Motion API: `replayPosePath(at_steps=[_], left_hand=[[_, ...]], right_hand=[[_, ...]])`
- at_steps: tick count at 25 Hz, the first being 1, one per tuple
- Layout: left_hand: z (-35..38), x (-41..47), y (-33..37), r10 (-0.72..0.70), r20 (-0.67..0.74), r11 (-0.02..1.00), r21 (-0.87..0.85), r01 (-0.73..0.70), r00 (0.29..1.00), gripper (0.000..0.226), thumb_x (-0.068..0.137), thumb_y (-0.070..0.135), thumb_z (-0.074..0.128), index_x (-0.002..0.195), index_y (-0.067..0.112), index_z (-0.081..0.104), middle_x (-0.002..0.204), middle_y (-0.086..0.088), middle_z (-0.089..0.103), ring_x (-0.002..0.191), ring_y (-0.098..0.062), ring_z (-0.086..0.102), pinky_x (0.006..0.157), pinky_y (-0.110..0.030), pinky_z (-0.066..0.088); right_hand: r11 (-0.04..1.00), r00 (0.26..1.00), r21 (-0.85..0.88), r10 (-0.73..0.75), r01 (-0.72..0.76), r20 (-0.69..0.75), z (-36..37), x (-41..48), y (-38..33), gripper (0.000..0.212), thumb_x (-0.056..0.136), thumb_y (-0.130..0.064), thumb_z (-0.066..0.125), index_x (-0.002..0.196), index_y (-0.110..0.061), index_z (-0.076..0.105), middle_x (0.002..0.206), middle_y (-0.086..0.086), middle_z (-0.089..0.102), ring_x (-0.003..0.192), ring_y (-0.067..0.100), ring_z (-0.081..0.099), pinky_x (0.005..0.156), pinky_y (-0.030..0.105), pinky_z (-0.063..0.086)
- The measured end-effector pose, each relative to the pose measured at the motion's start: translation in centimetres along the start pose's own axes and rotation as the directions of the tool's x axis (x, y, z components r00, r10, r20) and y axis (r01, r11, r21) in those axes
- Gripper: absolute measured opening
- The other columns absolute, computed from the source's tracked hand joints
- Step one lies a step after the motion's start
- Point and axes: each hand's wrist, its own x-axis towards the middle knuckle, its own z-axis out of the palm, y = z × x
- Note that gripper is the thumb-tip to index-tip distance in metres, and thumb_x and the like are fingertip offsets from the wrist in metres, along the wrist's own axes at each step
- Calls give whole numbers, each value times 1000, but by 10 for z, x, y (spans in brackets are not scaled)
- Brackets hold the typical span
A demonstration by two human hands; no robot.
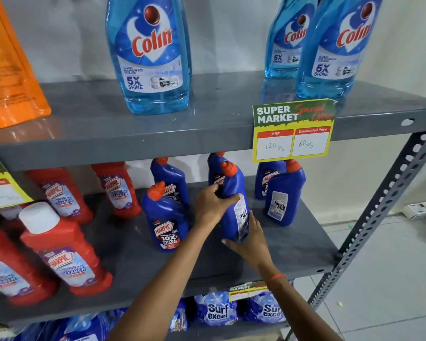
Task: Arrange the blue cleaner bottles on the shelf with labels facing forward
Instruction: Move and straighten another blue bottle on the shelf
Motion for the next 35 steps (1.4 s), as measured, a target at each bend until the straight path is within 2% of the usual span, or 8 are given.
replayPosePath(at_steps=[5, 10, 15, 19, 22, 27, 31, 35], left_hand=[[-1, 6, 4, -64, 43, 988, -135, 69, 997, 35, 60, 45, 77, 79, 18, 67, 85, -8, 75, 78, -26, 70, 73, -48, 59], [-8, 5, -6, -106, 176, 906, -389, 169, 979, 21, 69, 22, 80, 86, 15, 69, 94, -14, 74, 92, -36, 68, 80, -46, 55], [8, -7, 1, -58, 313, 776, -584, 240, 948, 52, 88, 24, 62, 135, 19, 43, 129, -7, 59, 110, -21, 59, 90, -34, 49], [24, -10, 13, -153, 239, 840, -479, 254, 959, 56, 74, 35, 76, 121, 21, 49, 118, -7, 64, 106, -23, 63, 95, -42, 52], [18, -2, 3, -127, 100, 880, -447, 159, 987, 35, 76, 17, 75, 106, 12, 58, 105, -15, 68, 87, -25, 67, 79, -36, 57], [10, 4, -20, -16, 177, 826, -552, 113, 984, 23, 76, 6, 72, 94, 19, 65, 90, -2, 72, 74, -11, 71, 60, -16, 55], [14, 1, -41, -10, 261, 780, -602, 171, 965, 38, 78, 1, 68, 115, 7, 59, 99, -1, 70, 81, -6, 71, 66, -15, 55], [12, 1, -47, 49, 323, 784, -599, 164, 945, 37, 80, 5, 68, 113, 19, 60, 104, 6, 72, 93, -7, 69, 72, -16, 54]], right_hand=[[999, 997, 34, -15, 17, -72, -1, 5, -1, 115, 52, -47, 85, 143, -14, 23, 136, 2, 38, 128, 17, 37, 108, 38, 38], [922, 979, 354, 94, -154, 182, -29, 22, 9, 55, 55, -18, 90, 98, -22, 55, 100, 2, 69, 93, 21, 63, 77, 30, 56], [925, 978, 372, 143, -78, -150, -11, 11, -2, 62, 53, -14, 89, 93, -12, 42, 79, -8, 61, 66, 9, 60, 48, 12, 47], [942, 962, 310, -41, 128, -271, 5, -9, -6, 51, 66, -10, 82, 101, -16, 45, 105, -6, 63, 93, 16, 62, 71, 11, 50], [946, 961, 253, -142, 201, -236, 6, -15, -3, 53, 66, -7, 82, 106, -7, 47, 133, 4, 46, 115, 15, 53, 84, 31, 56], [929, 1000, 368, -30, 31, -9, -18, 16, 11, 82, 67, -1, 80, 134, -16, 35, 127, 7, 52, 110, 21, 58, 90, 34, 53], [980, 1000, 199, -6, 5, 4, -19, 32, 18, 67, 64, -4, 82, 123, -7, 49, 121, 16, 52, 111, 31, 56, 90, 35, 51], [976, 999, 218, 10, 1, -47, -10, 30, 25, 68, 63, -8, 84, 120, -9, 47, 121, 14, 52, 110, 28, 55, 92, 43, 52]])
